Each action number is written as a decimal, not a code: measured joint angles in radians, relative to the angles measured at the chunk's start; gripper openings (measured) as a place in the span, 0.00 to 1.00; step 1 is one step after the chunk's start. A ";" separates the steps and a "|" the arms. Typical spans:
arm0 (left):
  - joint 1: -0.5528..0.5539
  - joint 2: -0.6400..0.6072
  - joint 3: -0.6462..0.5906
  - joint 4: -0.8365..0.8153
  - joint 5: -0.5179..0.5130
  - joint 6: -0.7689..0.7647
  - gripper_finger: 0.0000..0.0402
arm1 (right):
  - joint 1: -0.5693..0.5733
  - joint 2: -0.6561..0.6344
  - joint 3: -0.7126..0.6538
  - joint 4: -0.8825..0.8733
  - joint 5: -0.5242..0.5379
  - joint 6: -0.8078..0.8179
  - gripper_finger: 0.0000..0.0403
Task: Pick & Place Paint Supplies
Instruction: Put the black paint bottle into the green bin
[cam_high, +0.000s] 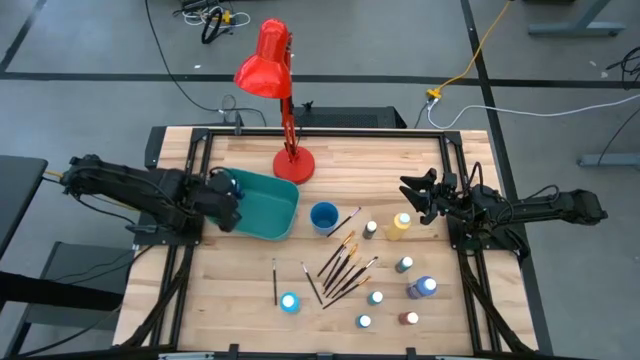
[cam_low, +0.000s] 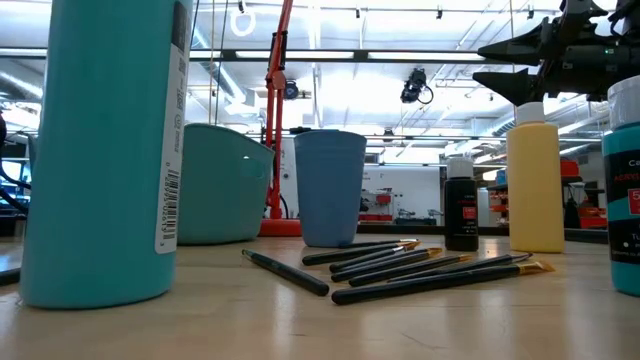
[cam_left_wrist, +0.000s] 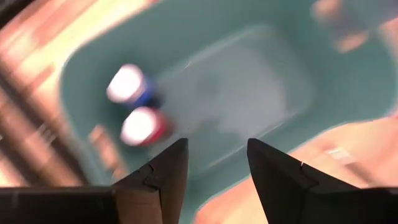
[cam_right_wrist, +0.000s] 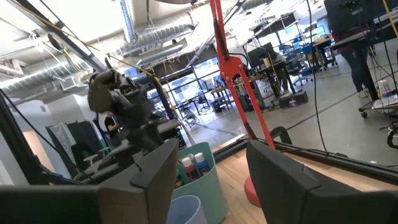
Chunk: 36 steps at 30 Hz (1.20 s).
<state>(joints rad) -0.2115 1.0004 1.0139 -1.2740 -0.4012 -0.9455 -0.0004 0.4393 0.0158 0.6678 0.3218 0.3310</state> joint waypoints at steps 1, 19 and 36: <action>0.000 0.000 0.011 0.050 -0.003 0.035 0.43 | 0.000 0.000 0.000 0.000 0.000 0.000 0.51; -0.070 0.165 0.027 0.728 0.109 0.722 0.39 | -0.002 0.000 0.000 0.003 0.012 -0.204 0.51; -0.073 0.427 0.025 1.060 0.143 0.906 0.45 | -0.002 0.002 0.002 0.120 -0.233 -0.254 0.51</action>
<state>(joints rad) -0.2844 1.4273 1.0393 -0.2137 -0.2581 -0.0391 -0.0025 0.4416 0.0175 0.7876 0.0887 0.0767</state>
